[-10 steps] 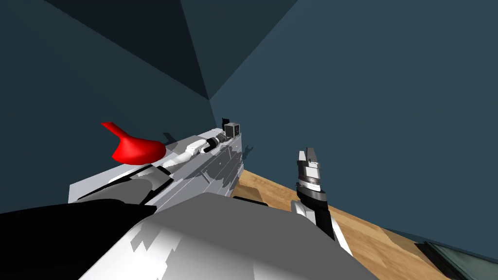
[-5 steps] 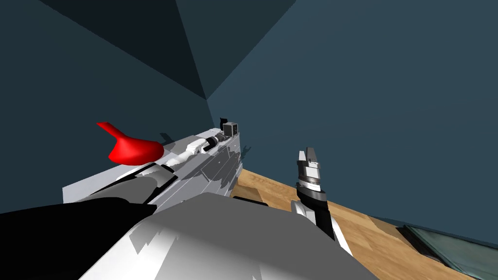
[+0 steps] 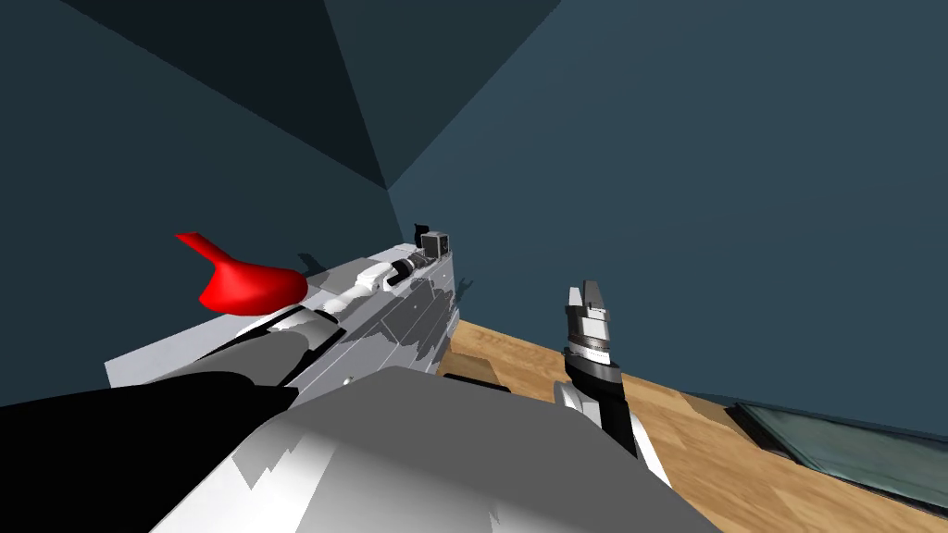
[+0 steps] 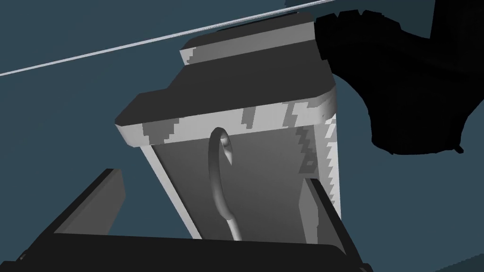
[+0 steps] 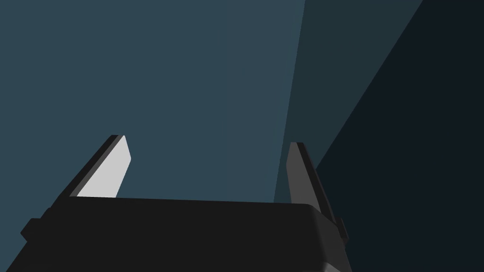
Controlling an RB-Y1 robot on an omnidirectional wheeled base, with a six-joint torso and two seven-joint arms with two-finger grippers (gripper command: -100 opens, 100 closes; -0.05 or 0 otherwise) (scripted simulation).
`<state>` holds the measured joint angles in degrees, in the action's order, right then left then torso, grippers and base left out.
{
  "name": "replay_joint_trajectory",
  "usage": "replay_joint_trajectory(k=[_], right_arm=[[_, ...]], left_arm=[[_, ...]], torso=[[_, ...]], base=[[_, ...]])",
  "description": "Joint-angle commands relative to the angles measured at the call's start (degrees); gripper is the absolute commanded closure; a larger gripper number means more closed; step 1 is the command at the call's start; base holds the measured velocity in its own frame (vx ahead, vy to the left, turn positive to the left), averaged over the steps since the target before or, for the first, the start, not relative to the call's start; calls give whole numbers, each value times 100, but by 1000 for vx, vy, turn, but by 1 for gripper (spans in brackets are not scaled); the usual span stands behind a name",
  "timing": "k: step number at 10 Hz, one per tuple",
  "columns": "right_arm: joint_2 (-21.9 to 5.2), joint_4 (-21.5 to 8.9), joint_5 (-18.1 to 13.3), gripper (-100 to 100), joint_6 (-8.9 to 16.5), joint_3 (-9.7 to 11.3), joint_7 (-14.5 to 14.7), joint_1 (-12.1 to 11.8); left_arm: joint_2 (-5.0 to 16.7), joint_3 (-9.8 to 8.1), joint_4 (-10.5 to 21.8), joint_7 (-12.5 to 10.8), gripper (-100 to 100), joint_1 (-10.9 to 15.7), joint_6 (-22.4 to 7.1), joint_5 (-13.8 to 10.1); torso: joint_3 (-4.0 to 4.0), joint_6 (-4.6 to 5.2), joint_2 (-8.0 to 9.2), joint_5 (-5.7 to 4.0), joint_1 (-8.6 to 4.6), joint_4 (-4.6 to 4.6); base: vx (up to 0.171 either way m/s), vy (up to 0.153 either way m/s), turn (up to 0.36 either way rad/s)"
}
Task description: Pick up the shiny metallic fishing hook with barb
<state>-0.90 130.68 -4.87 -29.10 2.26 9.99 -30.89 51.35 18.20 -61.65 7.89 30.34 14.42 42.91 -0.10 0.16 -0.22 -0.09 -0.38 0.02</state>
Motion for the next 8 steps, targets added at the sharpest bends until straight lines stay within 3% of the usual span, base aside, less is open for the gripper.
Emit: replay_joint_trajectory(k=[1, 3, 4, 7, 8], right_arm=[[0, 0, 0, 0, 0, 0, 0, 0], [0, 0, 0, 0, 0, 0, 0, -1], [0, 0, 0, 0, 0, 0, 0, -1], [0, 0, 0, 0, 0, 0, 0, 0], [0, 0, 0, 0, 0, 0, 0, -1]], left_arm=[[-56, -72, 286, 62, -100, 8, 73, 7], [-56, -72, 436, 62, -100, 8, 73, 7], [-236, -224, 648, 37, -100, 267, 327, 149], [-236, -224, 1067, 37, -100, 297, 327, 149], [-416, -376, 1262, 11, -100, 567, 582, 292]], torso=[[0, 0, 0, 0, 0, 0], [-16, 1, -26, 2, 4, -7], [-19, 2, -32, 1, 4, -8], [-1, -1, -2, 0, -1, 0], [-9, 0, -16, 1, 1, -4]], base=[[-19, 1, 24], [10, 2, 1], [-90, -24, -256], [-66, -8, -47], [-89, -23, -258]])
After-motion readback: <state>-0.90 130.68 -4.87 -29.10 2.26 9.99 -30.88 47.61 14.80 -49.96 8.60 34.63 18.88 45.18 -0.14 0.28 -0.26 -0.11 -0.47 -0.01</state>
